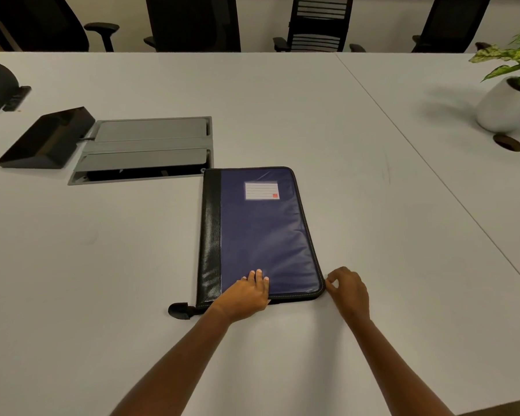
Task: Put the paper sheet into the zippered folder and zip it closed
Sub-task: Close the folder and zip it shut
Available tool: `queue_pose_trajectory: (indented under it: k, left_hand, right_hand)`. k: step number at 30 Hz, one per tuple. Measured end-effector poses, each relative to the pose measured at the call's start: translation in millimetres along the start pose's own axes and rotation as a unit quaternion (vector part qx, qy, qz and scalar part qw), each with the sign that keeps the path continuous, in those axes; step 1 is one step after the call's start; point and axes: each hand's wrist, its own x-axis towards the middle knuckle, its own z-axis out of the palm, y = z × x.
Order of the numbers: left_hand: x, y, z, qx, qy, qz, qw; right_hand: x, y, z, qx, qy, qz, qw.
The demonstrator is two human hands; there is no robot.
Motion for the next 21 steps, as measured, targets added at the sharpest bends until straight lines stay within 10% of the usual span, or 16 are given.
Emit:
queue_pose_trajectory:
  k: [8,15,21]
  left_hand:
    - [-22,-13,1,0.046,0.033,0.024,0.998]
    - [-60,-44,26,0.031,0.264,0.011,0.964]
    - [-56,-27,15,-0.136,0.191,-0.133,0.963]
  right_hand:
    - [22,-11,-13,-0.054,-0.145,-0.074,0.985]
    - [-1,-39,15,0.042,-0.187,-0.103,0.976]
    - [-18,-58,34,0.065,-0.19,-0.118,0.973]
